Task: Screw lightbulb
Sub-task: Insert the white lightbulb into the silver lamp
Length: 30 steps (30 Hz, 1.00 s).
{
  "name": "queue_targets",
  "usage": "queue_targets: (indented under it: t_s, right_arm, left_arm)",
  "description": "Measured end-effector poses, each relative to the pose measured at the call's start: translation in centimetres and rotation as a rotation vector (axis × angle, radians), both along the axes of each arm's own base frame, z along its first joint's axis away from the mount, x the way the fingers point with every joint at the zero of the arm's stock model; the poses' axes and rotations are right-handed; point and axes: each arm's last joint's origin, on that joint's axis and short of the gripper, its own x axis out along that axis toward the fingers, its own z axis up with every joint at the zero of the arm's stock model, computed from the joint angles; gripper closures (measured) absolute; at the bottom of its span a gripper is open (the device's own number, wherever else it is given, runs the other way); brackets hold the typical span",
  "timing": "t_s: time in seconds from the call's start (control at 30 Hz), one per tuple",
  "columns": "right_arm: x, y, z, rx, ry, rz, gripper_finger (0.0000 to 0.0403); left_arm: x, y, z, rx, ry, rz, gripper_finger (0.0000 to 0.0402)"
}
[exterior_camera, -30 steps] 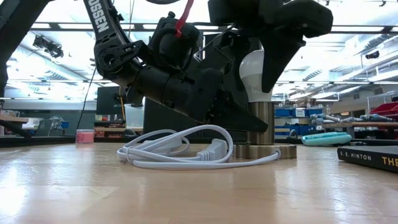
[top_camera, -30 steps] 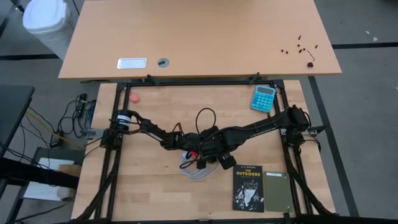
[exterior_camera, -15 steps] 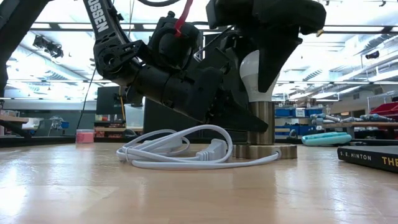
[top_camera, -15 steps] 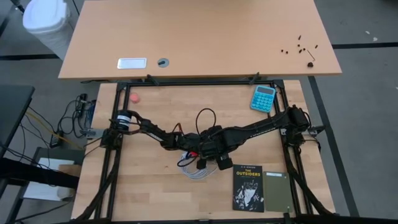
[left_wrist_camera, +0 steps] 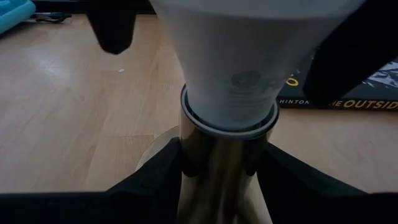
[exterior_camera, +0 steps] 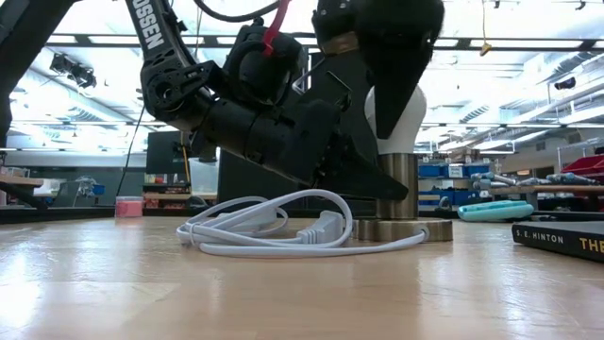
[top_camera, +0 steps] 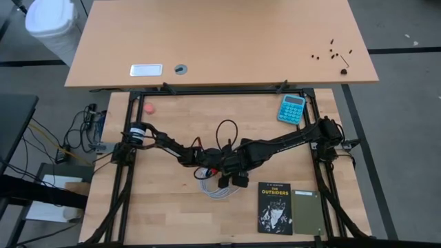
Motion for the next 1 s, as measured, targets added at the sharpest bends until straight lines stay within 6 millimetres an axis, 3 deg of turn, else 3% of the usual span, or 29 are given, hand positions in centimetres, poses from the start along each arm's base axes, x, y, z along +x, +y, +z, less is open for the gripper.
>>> queue_targets:
  t_s: [0.37,0.53,1.0]
  right_arm:
    - [0.2,-0.9,0.0,0.088,-0.036,-0.403,0.0117]
    - [0.3,-1.6,0.0,0.119,-0.041,-0.507,0.0117]
    - [0.5,-2.0,0.0,0.082,-0.041,-0.349,0.0115]
  left_arm:
    - [0.0,0.0,0.0,-0.004,-0.001,0.015,0.0218]
    - [0.0,0.0,0.0,-0.005,-0.001,0.018,0.0218]
    - [0.0,0.2,0.0,-0.002,-0.002,0.037,0.0218]
